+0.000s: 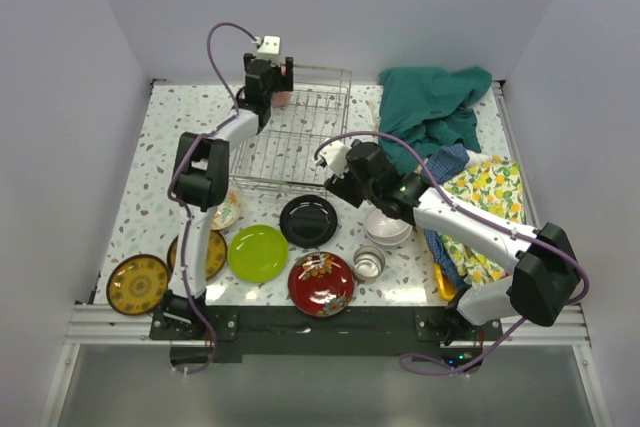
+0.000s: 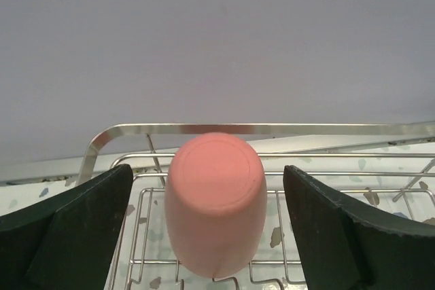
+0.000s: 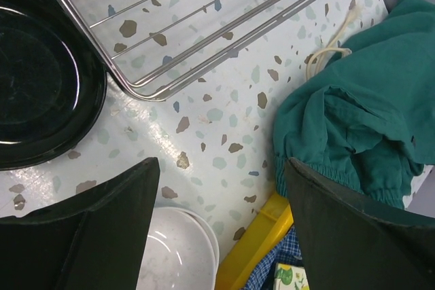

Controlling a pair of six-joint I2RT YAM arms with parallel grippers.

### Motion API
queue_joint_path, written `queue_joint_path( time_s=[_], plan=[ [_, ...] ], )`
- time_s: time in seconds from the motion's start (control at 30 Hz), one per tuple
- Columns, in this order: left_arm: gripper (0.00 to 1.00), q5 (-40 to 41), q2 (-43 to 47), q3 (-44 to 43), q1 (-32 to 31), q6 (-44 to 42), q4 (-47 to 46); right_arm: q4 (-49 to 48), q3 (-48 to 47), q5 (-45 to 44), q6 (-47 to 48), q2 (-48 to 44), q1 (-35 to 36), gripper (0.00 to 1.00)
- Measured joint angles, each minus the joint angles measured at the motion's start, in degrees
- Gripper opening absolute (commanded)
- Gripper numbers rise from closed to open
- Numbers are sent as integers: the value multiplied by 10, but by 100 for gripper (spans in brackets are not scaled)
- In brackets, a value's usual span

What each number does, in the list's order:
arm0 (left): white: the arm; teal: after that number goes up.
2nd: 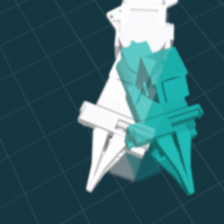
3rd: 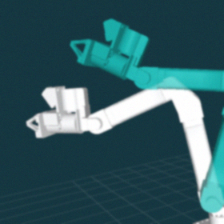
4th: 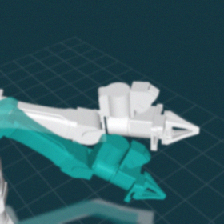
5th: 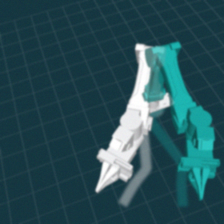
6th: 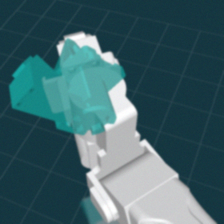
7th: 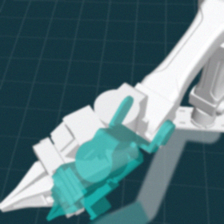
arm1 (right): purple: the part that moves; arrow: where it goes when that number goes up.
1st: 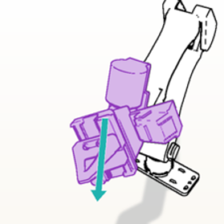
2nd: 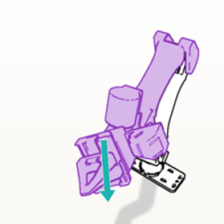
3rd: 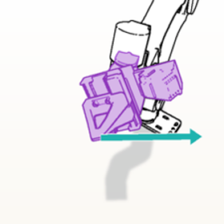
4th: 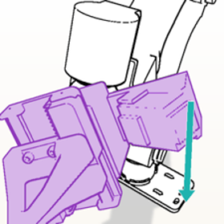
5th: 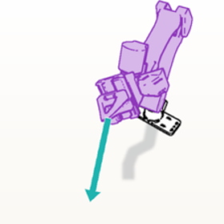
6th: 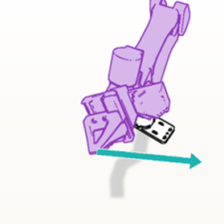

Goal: Load the mixed dishes into the dish rack

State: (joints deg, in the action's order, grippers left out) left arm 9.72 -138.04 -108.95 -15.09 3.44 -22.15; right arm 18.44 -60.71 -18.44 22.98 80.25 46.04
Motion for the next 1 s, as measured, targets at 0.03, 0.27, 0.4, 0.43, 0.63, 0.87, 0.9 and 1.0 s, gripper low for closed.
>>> queue_joint_path(
  time_s=[0.03, 0.27, 0.4, 0.43, 0.63, 0.87, 0.9, 1.0],
  plan=[
    [100, 0, 7, 0, 0, 2, 7, 0, 0, 0, 0, 0, -1, 80],
    [100, 6, 109, 3, 0, 5, 59, 74, -32, 32, 16, -2, -10, 79],
    [100, 19, 230, 56, 0, 5, 91, 167, -56, 98, 44, -23, -19, 75],
    [100, 22, 265, 74, 0, 6, 101, 196, -59, 122, 53, -32, -21, 75],
    [100, 13, 445, 193, 0, 44, 161, 364, -84, 276, 133, -66, -22, 69],
    [100, -45, 536, 269, 0, 32, 290, 476, -83, 377, 216, -55, -18, 68],
    [100, -53, 540, 269, 0, 25, 312, 479, -78, 388, 226, -56, -16, 68],
    [100, -69, 555, 276, 0, -5, 362, 478, -48, 410, 253, -67, -5, 68]
  ],
)
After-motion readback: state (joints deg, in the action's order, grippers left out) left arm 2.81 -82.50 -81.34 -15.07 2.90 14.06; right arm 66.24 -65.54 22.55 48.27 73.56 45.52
